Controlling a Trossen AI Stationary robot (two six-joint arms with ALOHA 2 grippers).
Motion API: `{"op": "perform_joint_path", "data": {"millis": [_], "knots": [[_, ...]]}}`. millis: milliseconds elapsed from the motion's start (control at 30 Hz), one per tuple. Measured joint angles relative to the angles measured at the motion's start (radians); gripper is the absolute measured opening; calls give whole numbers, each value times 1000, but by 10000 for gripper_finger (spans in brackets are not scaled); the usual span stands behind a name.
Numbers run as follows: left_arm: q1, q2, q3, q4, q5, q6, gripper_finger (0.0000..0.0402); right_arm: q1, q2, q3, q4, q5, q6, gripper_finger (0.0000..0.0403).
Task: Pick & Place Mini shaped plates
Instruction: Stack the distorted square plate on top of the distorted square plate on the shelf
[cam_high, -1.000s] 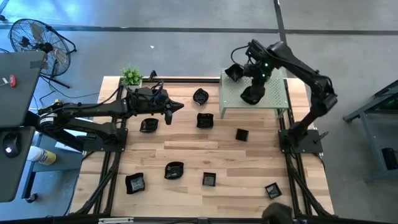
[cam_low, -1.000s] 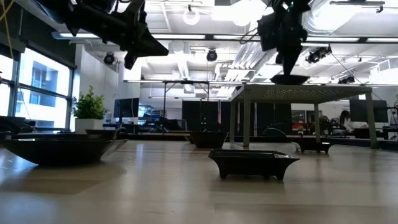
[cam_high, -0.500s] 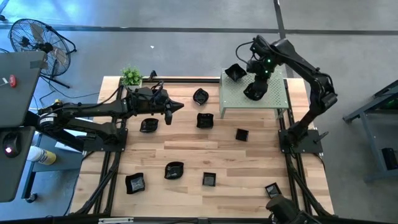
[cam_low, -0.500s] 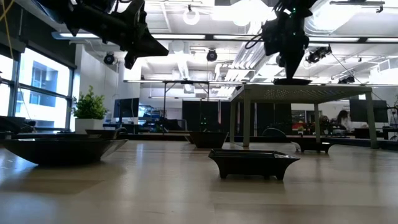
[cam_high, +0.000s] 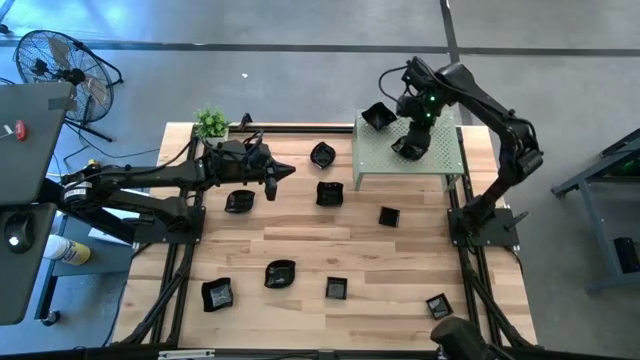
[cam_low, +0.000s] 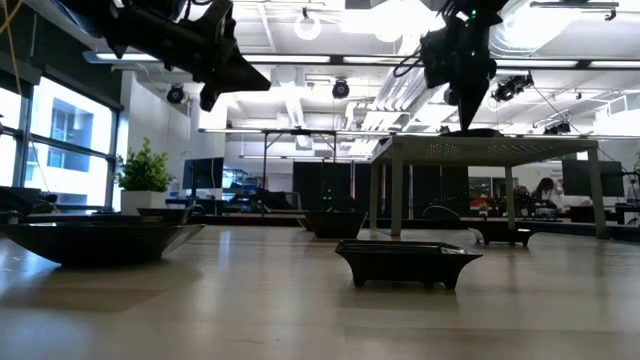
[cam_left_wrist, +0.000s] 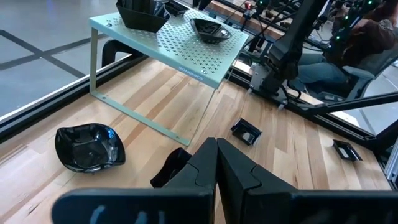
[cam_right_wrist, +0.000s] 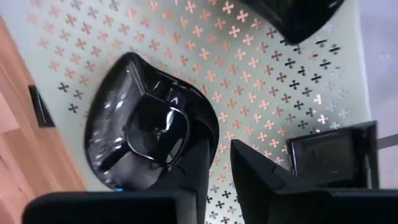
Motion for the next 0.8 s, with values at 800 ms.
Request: {"op": "perform_joint_path", "data": {"millis": [800], "knots": [[46, 0, 44, -238, -17, -5, 1, 556, -750, -673, 1044, 104, 754, 4]]}}
